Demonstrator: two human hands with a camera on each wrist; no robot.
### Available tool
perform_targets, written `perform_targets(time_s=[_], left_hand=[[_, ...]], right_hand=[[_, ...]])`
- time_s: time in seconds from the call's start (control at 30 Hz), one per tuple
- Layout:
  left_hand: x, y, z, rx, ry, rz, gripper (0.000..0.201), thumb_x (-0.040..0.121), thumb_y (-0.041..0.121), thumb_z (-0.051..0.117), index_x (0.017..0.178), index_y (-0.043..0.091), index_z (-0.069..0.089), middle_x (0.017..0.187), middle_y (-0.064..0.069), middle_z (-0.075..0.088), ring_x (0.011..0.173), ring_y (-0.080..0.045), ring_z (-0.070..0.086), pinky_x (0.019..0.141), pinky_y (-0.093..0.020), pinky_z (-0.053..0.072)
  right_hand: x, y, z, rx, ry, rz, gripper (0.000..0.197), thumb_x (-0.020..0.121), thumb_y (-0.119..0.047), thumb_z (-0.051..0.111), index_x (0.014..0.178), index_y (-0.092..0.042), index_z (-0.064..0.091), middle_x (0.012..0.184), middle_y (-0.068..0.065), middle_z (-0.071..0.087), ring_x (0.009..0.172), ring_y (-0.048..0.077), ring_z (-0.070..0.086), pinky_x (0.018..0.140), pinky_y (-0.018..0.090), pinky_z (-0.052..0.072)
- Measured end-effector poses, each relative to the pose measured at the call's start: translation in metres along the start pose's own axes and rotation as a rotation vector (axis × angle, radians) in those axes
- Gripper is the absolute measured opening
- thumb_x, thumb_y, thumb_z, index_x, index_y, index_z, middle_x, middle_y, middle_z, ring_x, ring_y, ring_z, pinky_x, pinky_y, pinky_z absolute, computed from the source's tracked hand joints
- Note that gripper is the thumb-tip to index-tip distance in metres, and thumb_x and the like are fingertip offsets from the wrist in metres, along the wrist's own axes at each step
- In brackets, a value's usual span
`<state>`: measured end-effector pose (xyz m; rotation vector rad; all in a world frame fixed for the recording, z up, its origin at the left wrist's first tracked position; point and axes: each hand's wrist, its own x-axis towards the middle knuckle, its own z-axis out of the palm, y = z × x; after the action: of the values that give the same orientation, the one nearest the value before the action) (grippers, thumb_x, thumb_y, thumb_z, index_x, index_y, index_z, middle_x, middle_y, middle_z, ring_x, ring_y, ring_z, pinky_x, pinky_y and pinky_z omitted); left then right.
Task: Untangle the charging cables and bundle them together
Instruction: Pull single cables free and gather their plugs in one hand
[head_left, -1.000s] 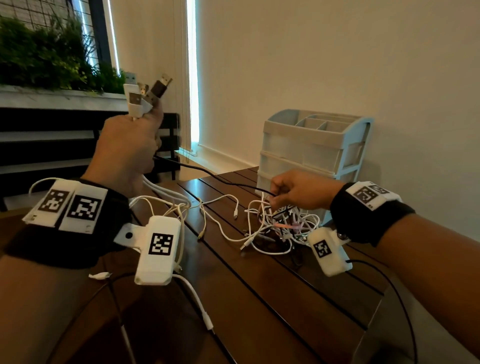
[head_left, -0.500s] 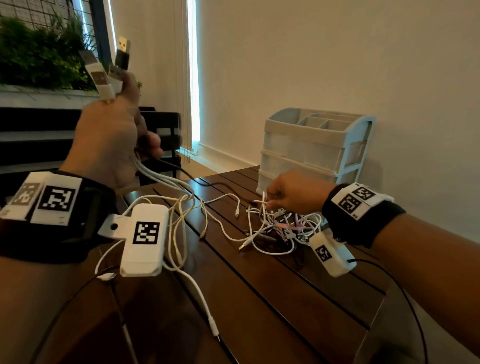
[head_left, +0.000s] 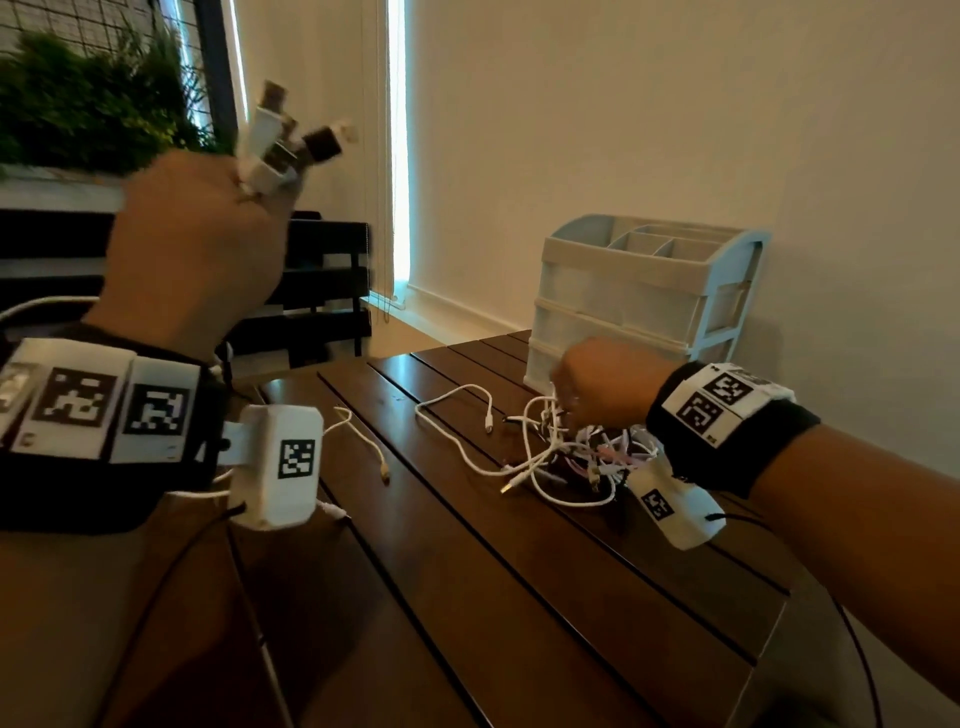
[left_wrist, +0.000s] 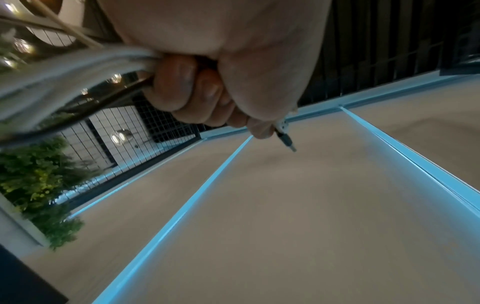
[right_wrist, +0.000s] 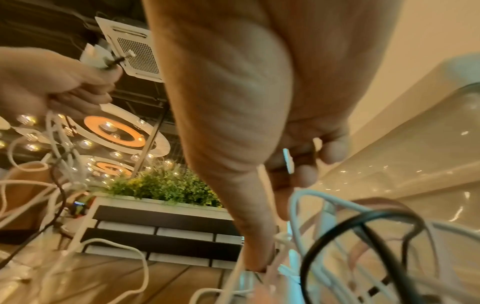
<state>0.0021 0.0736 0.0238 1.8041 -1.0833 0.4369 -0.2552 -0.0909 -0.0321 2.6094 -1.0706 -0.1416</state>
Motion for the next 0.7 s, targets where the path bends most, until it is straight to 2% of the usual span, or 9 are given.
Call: perform_targets(time_s=[0.03, 0.1, 0.2, 0.3, 0.37, 0.47, 0.57, 0.63, 0.7], left_hand=[[-0.001, 0.004, 0.007, -0.029, -0.039, 0.022, 0.043, 0.096, 0.053, 0.045, 0.078, 0.015, 0.054, 0.063, -0.002, 0.049, 0.058, -0.024, 0.049, 0.052, -0.032, 0.038], [-0.014, 0.009, 0.019, -0.017, -0.093, 0.076, 0.036, 0.098, 0.046, 0.046, 0.084, 0.015, 0.057, 0.063, 0.001, 0.045, 0.056, -0.014, 0.043, 0.049, -0.027, 0.027], [-0.019, 0.006, 0.034, -0.027, -0.163, 0.048, 0.037, 0.097, 0.045, 0.047, 0.079, 0.016, 0.058, 0.064, 0.0, 0.051, 0.057, -0.015, 0.047, 0.049, -0.026, 0.028], [-0.024, 0.007, 0.041, -0.016, -0.224, 0.048, 0.039, 0.097, 0.045, 0.046, 0.069, 0.02, 0.054, 0.065, -0.002, 0.054, 0.061, -0.018, 0.052, 0.049, -0.027, 0.029], [-0.027, 0.007, 0.047, -0.002, -0.259, 0.047, 0.039, 0.097, 0.045, 0.046, 0.067, 0.02, 0.052, 0.067, -0.002, 0.055, 0.063, -0.021, 0.053, 0.051, -0.028, 0.031], [-0.028, 0.007, 0.052, 0.017, -0.292, 0.014, 0.031, 0.095, 0.043, 0.048, 0.078, 0.019, 0.057, 0.069, 0.0, 0.053, 0.07, -0.026, 0.055, 0.059, -0.031, 0.037], [-0.028, 0.006, 0.055, 0.003, -0.285, 0.029, 0.029, 0.095, 0.043, 0.048, 0.082, 0.02, 0.059, 0.068, 0.001, 0.052, 0.065, -0.021, 0.053, 0.058, -0.031, 0.037], [-0.028, 0.005, 0.055, -0.004, -0.278, 0.035, 0.031, 0.095, 0.044, 0.049, 0.083, 0.018, 0.062, 0.067, 0.0, 0.053, 0.061, -0.017, 0.05, 0.053, -0.03, 0.034], [-0.028, 0.005, 0.054, -0.011, -0.275, 0.035, 0.033, 0.095, 0.044, 0.049, 0.087, 0.016, 0.064, 0.068, -0.001, 0.054, 0.061, -0.017, 0.05, 0.051, -0.028, 0.032]], right_hand=[[0.0, -0.009, -0.003, 0.078, 0.045, -0.056, 0.019, 0.084, -0.032, 0.069, 0.095, -0.016, 0.067, 0.086, -0.005, 0.059, 0.085, 0.014, 0.058, 0.075, 0.027, 0.049], [0.002, -0.026, -0.007, 0.204, 0.057, -0.16, 0.016, 0.087, -0.03, 0.066, 0.098, -0.017, 0.067, 0.091, -0.006, 0.061, 0.085, 0.011, 0.056, 0.072, 0.024, 0.045], [0.016, -0.045, -0.007, 0.271, -0.046, -0.221, 0.022, 0.094, -0.029, 0.057, 0.11, -0.017, 0.065, 0.102, -0.004, 0.064, 0.089, 0.01, 0.054, 0.077, 0.024, 0.042], [0.039, -0.057, 0.002, 0.194, -0.205, -0.174, 0.032, 0.095, -0.035, 0.055, 0.117, -0.014, 0.064, 0.108, 0.001, 0.065, 0.09, 0.013, 0.055, 0.073, 0.025, 0.041], [0.052, -0.062, 0.011, 0.147, -0.353, -0.122, 0.035, 0.093, -0.04, 0.057, 0.112, -0.012, 0.066, 0.103, 0.005, 0.068, 0.085, 0.018, 0.061, 0.067, 0.026, 0.049], [0.063, -0.063, 0.02, 0.181, -0.475, -0.065, 0.033, 0.088, -0.04, 0.065, 0.105, -0.012, 0.069, 0.082, 0.001, 0.069, 0.07, 0.017, 0.065, 0.062, 0.027, 0.054], [0.075, -0.057, 0.019, 0.163, -0.392, -0.032, 0.02, 0.091, -0.022, 0.06, 0.103, -0.009, 0.07, 0.092, 0.005, 0.073, 0.076, 0.021, 0.068, 0.061, 0.027, 0.055], [0.084, -0.054, 0.018, 0.137, -0.249, 0.016, 0.024, 0.088, -0.014, 0.061, 0.11, -0.007, 0.068, 0.105, 0.009, 0.072, 0.089, 0.025, 0.069, 0.071, 0.03, 0.055], [0.092, -0.053, 0.023, 0.085, -0.242, 0.019, 0.032, 0.087, -0.015, 0.064, 0.118, -0.007, 0.064, 0.113, 0.01, 0.067, 0.1, 0.028, 0.065, 0.08, 0.032, 0.054]])
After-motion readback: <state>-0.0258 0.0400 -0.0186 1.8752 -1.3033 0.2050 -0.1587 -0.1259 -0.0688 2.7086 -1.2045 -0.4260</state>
